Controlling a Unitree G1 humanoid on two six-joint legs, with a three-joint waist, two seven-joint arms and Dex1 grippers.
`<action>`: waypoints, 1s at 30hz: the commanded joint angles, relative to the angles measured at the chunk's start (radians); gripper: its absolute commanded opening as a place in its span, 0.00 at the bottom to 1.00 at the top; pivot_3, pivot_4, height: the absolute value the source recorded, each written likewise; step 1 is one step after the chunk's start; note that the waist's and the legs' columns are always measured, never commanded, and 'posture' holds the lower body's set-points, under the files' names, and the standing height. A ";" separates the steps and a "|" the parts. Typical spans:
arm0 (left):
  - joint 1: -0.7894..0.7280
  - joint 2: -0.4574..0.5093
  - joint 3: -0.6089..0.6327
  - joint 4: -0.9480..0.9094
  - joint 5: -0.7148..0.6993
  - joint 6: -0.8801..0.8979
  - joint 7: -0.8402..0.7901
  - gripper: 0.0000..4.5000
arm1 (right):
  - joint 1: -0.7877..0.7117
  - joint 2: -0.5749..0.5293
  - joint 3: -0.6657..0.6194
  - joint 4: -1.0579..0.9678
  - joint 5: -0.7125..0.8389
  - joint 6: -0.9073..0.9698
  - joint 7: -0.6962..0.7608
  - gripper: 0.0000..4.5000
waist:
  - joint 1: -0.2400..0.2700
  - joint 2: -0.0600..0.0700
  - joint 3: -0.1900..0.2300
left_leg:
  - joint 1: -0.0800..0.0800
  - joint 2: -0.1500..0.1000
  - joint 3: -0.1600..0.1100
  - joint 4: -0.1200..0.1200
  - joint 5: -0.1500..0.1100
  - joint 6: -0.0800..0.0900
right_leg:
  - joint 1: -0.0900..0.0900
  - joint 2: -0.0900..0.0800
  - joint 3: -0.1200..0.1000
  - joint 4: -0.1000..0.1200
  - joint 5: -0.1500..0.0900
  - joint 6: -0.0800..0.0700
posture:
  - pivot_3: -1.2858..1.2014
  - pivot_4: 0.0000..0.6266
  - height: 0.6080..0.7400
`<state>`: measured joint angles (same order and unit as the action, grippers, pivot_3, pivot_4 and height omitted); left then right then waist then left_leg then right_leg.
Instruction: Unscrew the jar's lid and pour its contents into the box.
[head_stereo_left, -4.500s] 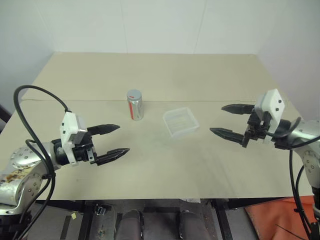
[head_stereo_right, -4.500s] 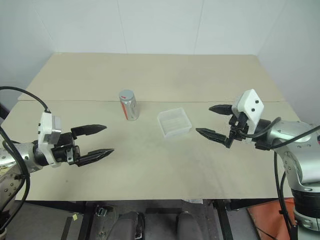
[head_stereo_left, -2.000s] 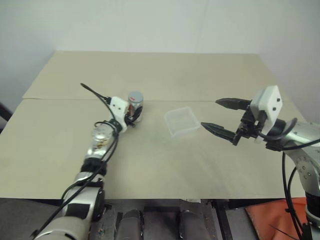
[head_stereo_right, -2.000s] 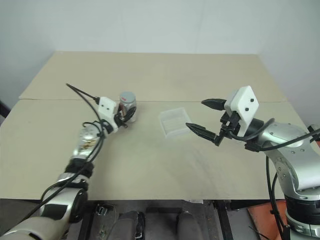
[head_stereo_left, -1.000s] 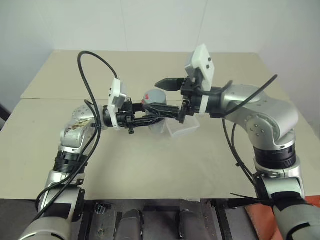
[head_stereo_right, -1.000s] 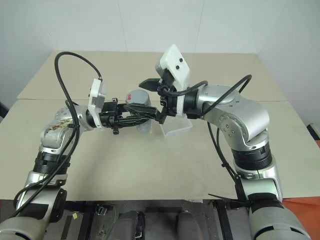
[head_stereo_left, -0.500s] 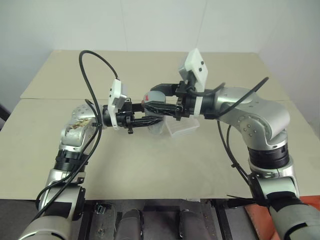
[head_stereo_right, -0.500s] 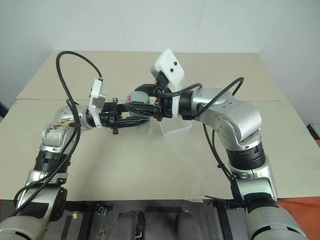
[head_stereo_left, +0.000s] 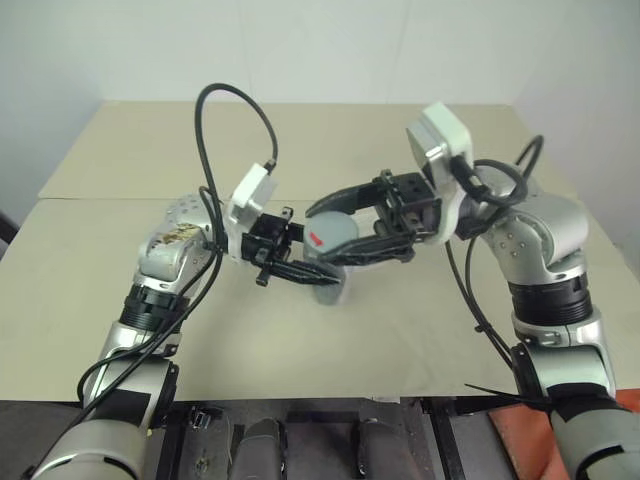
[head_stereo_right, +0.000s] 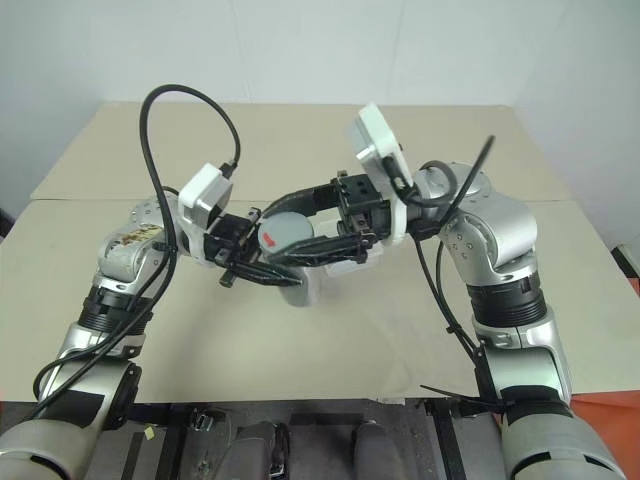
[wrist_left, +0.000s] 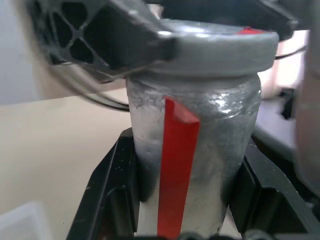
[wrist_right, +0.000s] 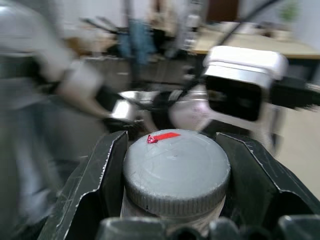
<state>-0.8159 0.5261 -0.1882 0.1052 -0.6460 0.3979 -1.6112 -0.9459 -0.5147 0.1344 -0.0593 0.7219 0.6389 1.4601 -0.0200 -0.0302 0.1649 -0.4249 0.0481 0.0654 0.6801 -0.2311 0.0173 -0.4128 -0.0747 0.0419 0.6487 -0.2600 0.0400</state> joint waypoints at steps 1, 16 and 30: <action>-0.017 0.051 0.009 -0.046 -0.092 0.007 -0.003 0.43 | -0.039 0.028 0.052 0.012 0.003 -0.065 0.147 0.62 | -0.002 0.000 0.000 | 0.000 0.000 -0.001 0.000 0.000 0.000 | -0.001 0.000 0.000 0.000 0.000 0.000 | 0.52 0.24 1.00; 0.055 0.139 0.085 0.026 -0.025 -0.018 0.019 0.43 | 0.073 0.055 -0.099 -0.087 -0.062 -0.086 -0.235 0.99 | 0.008 0.001 0.000 | -0.002 0.000 0.000 0.000 0.000 0.000 | -0.004 0.000 0.000 0.001 0.000 0.000 | 0.52 0.24 1.00; 0.133 -0.025 0.187 -0.021 0.103 -0.080 0.428 0.43 | 0.143 0.107 -0.073 -0.418 -0.154 0.185 -0.920 0.99 | 0.005 0.001 0.000 | -0.006 0.000 -0.001 0.001 0.001 -0.001 | -0.009 -0.001 0.001 0.009 0.000 0.000 | 0.52 0.24 1.00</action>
<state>-0.6867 0.5053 -0.0241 0.1334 -0.5468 0.3313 -1.2176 -0.7751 -0.4130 0.0463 -0.4279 0.6045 0.8033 0.6102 -0.0149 -0.0297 0.1653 -0.4315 0.0478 0.0642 0.6809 -0.2304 0.0165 -0.4217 -0.0757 0.0428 0.6575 -0.2599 0.0398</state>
